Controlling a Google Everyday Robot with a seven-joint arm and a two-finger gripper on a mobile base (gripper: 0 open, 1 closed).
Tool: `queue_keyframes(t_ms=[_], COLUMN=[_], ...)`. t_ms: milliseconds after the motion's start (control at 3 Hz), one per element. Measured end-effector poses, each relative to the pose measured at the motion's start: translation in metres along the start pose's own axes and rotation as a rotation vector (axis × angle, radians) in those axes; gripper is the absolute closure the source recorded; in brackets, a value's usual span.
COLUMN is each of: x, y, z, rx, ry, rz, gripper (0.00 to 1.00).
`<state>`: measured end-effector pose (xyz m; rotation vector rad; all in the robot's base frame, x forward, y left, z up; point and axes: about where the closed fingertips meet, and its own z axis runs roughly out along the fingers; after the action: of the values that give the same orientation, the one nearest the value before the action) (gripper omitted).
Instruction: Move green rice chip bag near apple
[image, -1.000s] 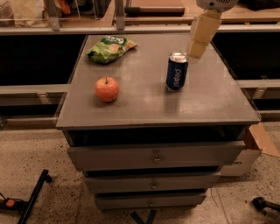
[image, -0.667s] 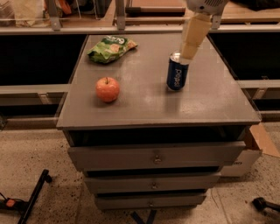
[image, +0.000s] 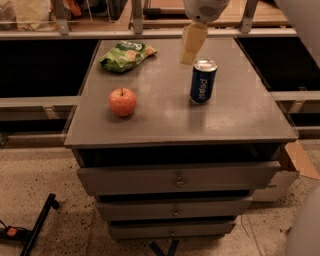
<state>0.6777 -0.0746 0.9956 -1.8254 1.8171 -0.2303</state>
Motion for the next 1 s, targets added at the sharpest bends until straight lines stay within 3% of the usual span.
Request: queue_keyframes(t_ms=[333,667,1000], x=[-0.006,-0.006,-0.012], y=[-0.020,-0.020,-0.032], z=[0.029,0.029,0.044], rx=[0.020,0.020,0.054], ry=[0.036,0.036,-0.017], rz=[0.052,0.052,0.059], gripper=[0.00,0.00,0.00])
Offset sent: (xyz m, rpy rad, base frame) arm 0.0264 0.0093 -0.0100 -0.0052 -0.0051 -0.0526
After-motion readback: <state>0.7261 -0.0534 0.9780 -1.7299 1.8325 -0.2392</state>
